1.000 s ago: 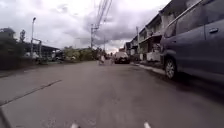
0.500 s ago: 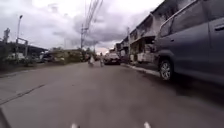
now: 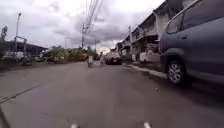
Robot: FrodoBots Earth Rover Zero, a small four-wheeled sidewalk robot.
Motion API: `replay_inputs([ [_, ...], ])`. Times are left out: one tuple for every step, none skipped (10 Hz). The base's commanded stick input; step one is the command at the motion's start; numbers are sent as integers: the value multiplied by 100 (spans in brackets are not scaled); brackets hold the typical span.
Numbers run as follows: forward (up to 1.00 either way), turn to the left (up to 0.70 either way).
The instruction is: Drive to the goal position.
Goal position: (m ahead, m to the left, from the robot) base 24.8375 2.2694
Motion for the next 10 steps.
replay_inputs([
  [70,0],
  [70,0],
  [70,0],
  [70,0],
  [70,0],
  [70,0],
  [70,0],
  [70,0],
  [70,0],
  [70,0],
])
